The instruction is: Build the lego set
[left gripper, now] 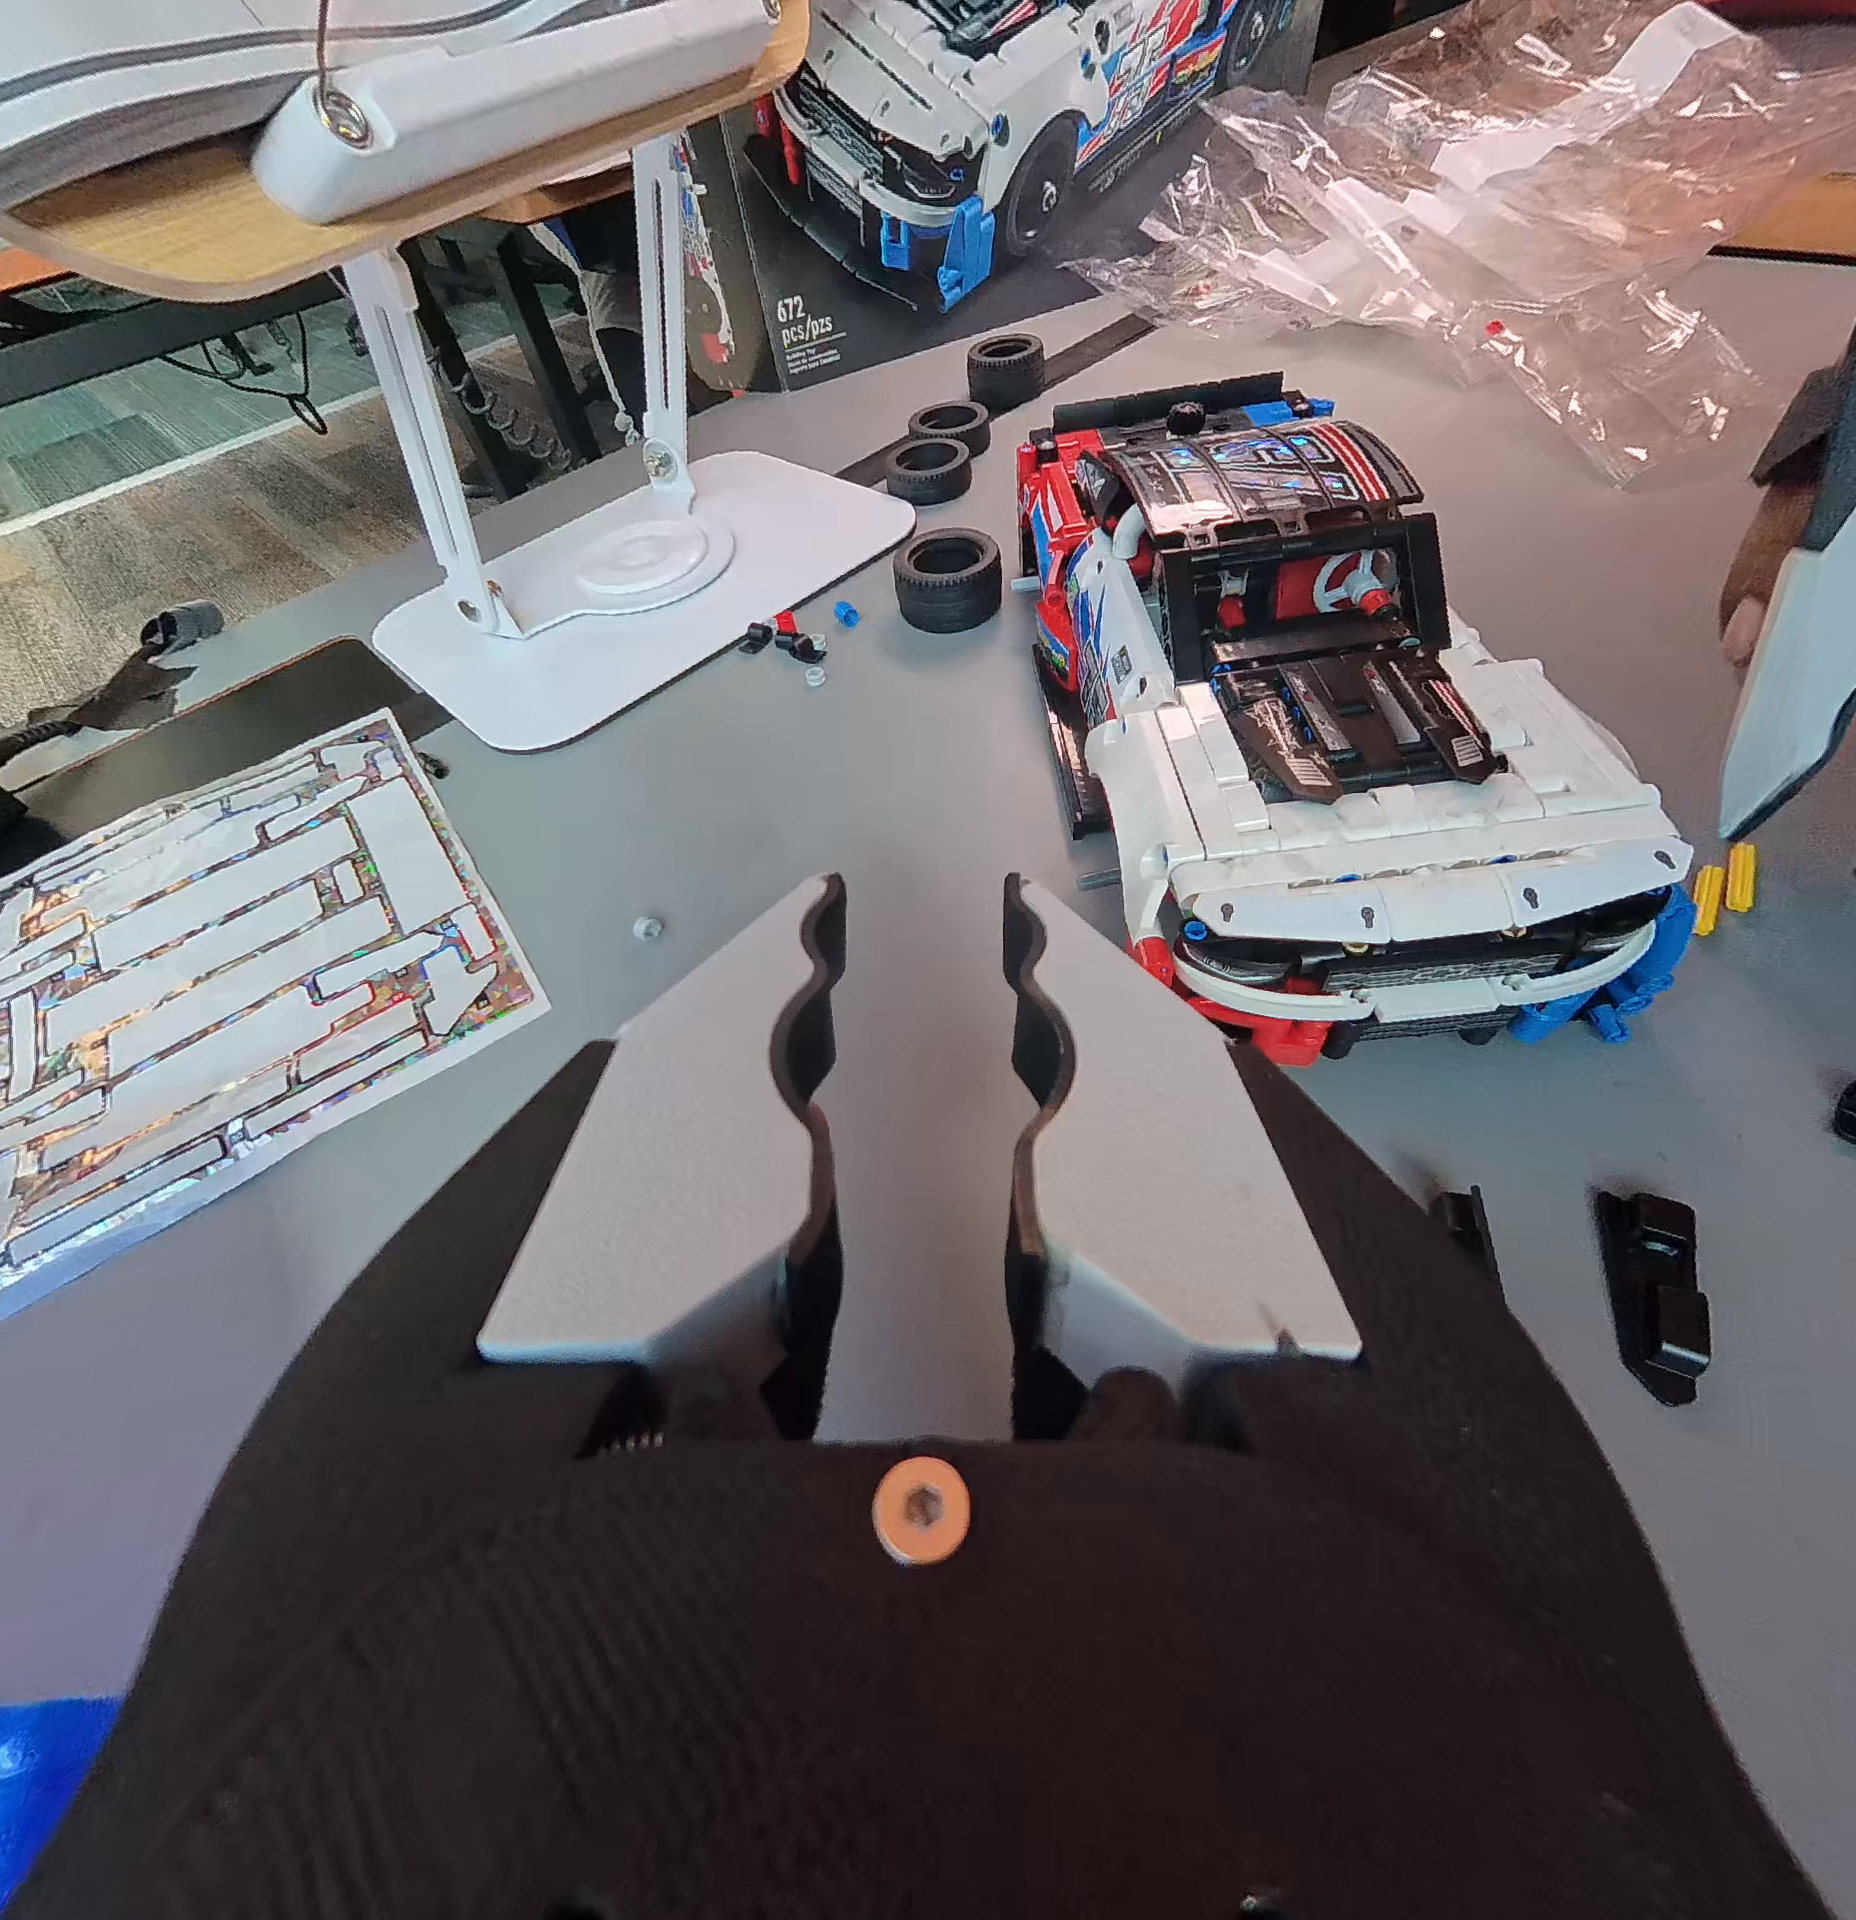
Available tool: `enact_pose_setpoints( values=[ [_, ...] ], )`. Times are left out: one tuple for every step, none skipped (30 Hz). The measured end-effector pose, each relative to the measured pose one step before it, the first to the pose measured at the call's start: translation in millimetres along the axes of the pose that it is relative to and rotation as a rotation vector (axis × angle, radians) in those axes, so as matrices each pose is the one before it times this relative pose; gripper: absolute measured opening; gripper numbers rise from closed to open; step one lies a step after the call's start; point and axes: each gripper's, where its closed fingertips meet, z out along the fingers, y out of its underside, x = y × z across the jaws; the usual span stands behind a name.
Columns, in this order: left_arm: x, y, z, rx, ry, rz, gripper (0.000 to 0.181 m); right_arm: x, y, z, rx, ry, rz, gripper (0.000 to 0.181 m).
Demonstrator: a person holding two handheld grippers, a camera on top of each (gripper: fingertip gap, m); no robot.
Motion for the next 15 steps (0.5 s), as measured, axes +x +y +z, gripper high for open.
enact_pose_setpoints(
  values=[
    [-0.48, 0.08, -0.09, 0.0003, -0.0002, -0.0032, 0.028, 6.33, -11.72, -13.25, 0.0538, 0.0168, 0.0144, 0.021],
    [-0.22, 0.01, 0.02, 0.0005, 0.0011, -0.0032, 0.028, 9.83, -12.09, -14.20, 0.0517, 0.0316, 0.0117, 0.020],
    [-0.23, 0.02, 0.00, 0.0002, 0.0002, -0.0021, 0.028, 14.40, -11.25, -13.88, 0.0426, 0.0526, 0.0032, 0.018],
    [-0.10, -0.03, 0.02, 0.0004, 0.0004, -0.0006, 0.028, 18.19, -9.83, -12.66, 0.0328, 0.0665, -0.0060, 0.016],
    [0.13, -0.02, 0.09, -0.0001, 0.0009, -0.0003, 0.028, 20.77, -7.94, -10.33, 0.0252, 0.0697, -0.0085, 0.013],
    [0.15, 0.28, 0.17, -0.0012, 0.0010, -0.0001, 0.028, 22.39, -5.75, -7.19, 0.0178, 0.0633, -0.0002, 0.008],
    [-0.06, 0.54, 0.29, -0.0018, -0.0002, 0.0008, 0.028, 20.65, -2.89, -3.25, 0.0081, 0.0360, 0.0089, 0.007],
    [-0.29, 0.73, 0.35, -0.0027, -0.0010, 0.0011, 0.028, 18.32, 0.27, 0.50, -0.0029, 0.0105, 0.0160, 0.007],
    [-0.57, 1.08, 0.42, -0.0039, -0.0011, 0.0009, 0.028, 20.07, 3.64, 4.18, -0.0155, 0.0154, 0.0170, 0.006],
    [-0.65, 1.02, 0.38, -0.0040, -0.0013, 0.0001, 0.028, 21.37, 6.53, 7.79, -0.0264, 0.0222, 0.0104, 0.006],
    [-0.73, 0.67, 0.25, -0.0023, -0.0014, -0.0006, 0.028, 18.95, 9.17, 11.46, -0.0394, 0.0076, 0.0101, 0.007],
    [-0.64, 0.29, 0.05, -0.0001, -0.0005, -0.0015, 0.028, 16.57, 9.65, 14.21, -0.0441, -0.0044, 0.0145, 0.007],
    [-0.15, 0.16, 0.19, 0.0005, 0.0023, -0.0031, 0.027, 13.38, 7.14, 15.50, -0.0328, -0.0181, 0.0145, 0.008],
    [0.30, 0.47, 0.35, -0.0008, 0.0052, -0.0049, 0.027, 10.30, 5.28, 15.86, -0.0287, -0.0281, 0.0094, 0.009],
    [0.83, 0.63, 0.48, -0.0019, 0.0074, -0.0053, 0.027, 10.45, 3.61, 15.45, -0.0272, -0.0149, -0.0014, 0.010]
  ],
)
